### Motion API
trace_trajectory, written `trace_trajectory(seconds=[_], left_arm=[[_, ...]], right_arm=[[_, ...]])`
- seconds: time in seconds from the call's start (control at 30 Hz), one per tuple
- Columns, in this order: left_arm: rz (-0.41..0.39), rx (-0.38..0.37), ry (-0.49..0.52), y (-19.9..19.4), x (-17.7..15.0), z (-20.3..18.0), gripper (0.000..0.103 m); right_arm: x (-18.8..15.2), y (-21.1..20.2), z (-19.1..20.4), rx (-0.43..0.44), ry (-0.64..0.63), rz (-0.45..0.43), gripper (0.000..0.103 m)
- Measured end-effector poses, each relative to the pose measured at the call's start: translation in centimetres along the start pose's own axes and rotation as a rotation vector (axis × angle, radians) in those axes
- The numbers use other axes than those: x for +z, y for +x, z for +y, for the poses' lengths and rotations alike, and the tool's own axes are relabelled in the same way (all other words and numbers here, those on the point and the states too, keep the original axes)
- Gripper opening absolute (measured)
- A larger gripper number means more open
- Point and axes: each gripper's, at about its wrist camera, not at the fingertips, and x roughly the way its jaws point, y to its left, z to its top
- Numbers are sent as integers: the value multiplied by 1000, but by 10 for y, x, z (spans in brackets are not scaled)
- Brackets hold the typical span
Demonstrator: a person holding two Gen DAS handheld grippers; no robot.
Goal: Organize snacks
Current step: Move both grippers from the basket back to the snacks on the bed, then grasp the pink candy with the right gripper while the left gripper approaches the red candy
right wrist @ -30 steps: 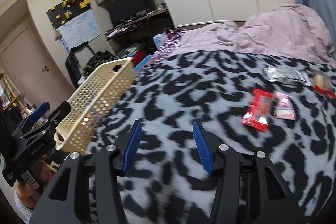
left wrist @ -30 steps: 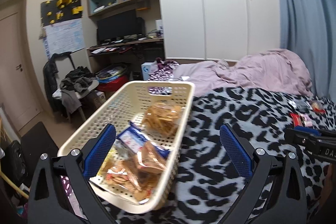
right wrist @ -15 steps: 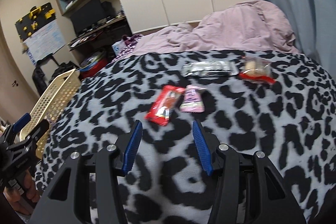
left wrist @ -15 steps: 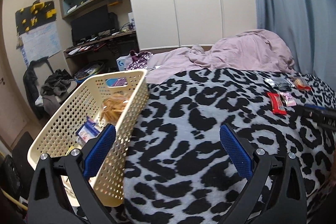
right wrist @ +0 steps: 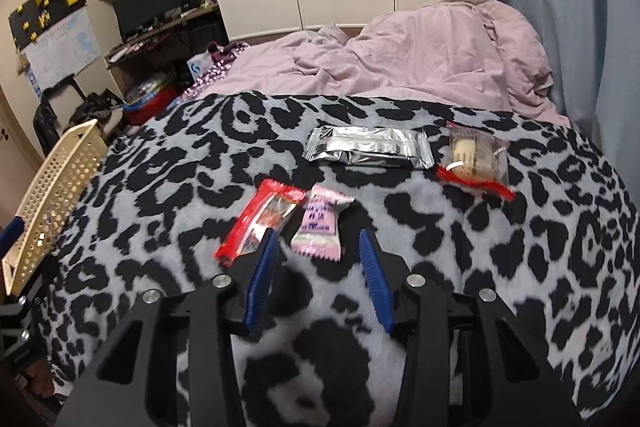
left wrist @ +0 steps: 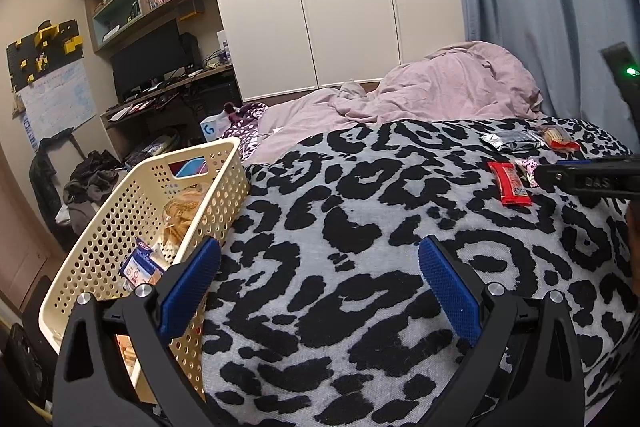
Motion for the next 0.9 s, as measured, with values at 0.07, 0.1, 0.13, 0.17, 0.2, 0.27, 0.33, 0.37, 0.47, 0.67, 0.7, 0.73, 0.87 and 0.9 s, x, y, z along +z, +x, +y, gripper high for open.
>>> trace_trajectory(seconds=[0.07,0.1,0.13,0.17,0.2,0.27,0.33,0.37,0.47,0.67,0.7,0.73,0.87,0.9], left_arm=[[0,-5,-1,1,0,1,101],[1,-6,-1,2,0,2,101],[1,-8,-2,3,0,2,101],[2,-9,-2,4,0,3,101],[2,-10,-3,5,0,3,101],[4,-12,-4,7,0,5,101],[4,-12,-4,8,1,6,101],[3,-13,-4,8,1,6,101],[2,-15,-3,9,2,6,101],[15,-58,5,12,8,-2,101],[19,-71,2,12,9,-3,101],[23,-81,2,13,11,-5,101],[32,-108,25,15,19,-21,101],[35,-114,29,16,20,-26,101]], right_arm=[[6,7,3,-17,-20,10,41],[7,9,5,-24,-26,14,40],[10,13,7,-31,-36,20,39],[11,15,8,-35,-44,24,38],[12,17,10,-40,-52,28,37],[15,23,13,-47,-63,37,35],[17,28,13,-53,-65,50,32],[18,28,13,-53,-64,50,30],[19,29,13,-52,-70,50,25],[18,22,8,-26,-53,25,23],[17,19,7,-20,-49,19,23],[15,16,5,-14,-43,11,23],[8,-1,-4,19,-13,-23,23],[7,-4,-6,27,-7,-28,23]])
